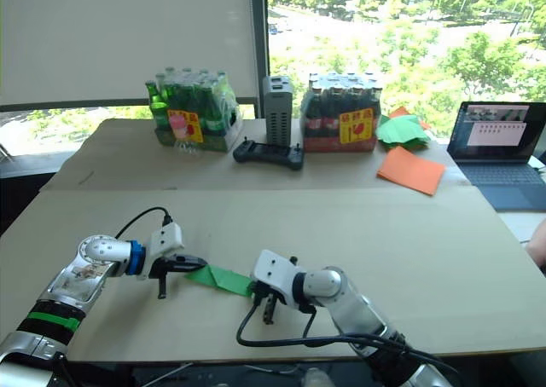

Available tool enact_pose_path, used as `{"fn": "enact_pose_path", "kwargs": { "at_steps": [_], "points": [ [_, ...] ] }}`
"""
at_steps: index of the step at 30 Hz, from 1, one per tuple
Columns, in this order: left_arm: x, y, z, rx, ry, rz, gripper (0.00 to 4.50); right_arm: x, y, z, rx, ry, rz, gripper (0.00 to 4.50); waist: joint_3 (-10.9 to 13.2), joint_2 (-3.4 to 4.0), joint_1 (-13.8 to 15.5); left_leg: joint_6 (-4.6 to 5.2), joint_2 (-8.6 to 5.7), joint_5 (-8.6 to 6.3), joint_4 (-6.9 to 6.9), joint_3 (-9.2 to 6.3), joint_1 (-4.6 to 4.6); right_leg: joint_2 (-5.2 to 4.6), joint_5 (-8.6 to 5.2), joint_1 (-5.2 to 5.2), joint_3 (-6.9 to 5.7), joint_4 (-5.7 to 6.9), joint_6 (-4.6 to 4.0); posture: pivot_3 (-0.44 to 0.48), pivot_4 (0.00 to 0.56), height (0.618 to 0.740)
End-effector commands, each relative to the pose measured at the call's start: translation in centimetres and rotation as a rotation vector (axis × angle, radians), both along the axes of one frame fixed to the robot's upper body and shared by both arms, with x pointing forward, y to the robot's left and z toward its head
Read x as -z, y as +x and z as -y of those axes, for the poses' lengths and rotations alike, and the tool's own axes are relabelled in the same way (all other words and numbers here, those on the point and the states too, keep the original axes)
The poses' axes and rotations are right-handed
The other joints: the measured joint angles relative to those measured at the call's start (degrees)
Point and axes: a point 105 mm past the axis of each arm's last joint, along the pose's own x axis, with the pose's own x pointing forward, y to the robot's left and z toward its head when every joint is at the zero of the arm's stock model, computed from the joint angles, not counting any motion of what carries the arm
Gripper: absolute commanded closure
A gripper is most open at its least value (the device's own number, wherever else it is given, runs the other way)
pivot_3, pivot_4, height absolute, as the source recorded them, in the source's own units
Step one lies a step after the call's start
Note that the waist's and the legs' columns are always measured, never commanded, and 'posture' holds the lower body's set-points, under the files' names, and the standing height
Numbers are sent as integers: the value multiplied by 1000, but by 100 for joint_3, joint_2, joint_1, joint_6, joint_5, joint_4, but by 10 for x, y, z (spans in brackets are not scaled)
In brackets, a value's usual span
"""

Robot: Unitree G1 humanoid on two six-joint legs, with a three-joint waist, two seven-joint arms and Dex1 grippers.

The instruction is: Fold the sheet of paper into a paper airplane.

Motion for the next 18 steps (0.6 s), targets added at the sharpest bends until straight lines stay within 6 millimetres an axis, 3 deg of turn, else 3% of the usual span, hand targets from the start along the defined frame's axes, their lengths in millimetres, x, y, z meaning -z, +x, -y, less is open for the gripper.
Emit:
{"fn": "enact_pose_path", "kwargs": {
  "at_steps": [1, 4, 6, 10, 17, 18],
  "points": [
    [-34, -1, -9, -75, -122, 44, 4500, -46, 0, -2, 6, 145, 87, 4482, 16, 0, -4, -4, -1, 3, 6, -2, -42, 0, 5, -39, 0, 6, -5, 0, 150, 740],
    [-57, -16, -5, -88, -267, 32, 4500, -67, -4, 4, 14, 194, 148, 4482, 25, -14, 18, -5, -8, 3, 11, -5, -90, -10, 37, -94, 0, 35, -55, 0, 150, 740],
    [-62, -34, -2, -89, -336, -13, 4500, -74, -8, 7, 27, 217, 157, 3890, 26, -13, 34, -6, -9, 3, 12, -7, -114, -14, 36, -116, -1, 36, -54, 0, 150, 740],
    [-52, -53, -7, -164, -352, -56, 4500, -78, -15, 13, 42, 246, 154, 2595, 30, -13, 63, -5, -8, 3, 9, -5, -111, -16, 35, -108, -1, 10, -52, 0, 150, 740],
    [-47, -69, 0, -188, -377, -93, 2315, -65, -49, 11, -111, 255, 5, 154, 38, -20, 154, -11, -5, 6, 9, -4, -94, -11, 38, -87, -6, -5, -49, 0, 150, 740],
    [-46, -70, 1, -188, -372, -96, 2003, -62, -52, 9, -130, 264, -37, 0, 38, -20, 150, -11, -6, 6, 9, -3, -86, -11, 38, -79, -5, -8, -49, 0, 150, 740]
  ]
}}
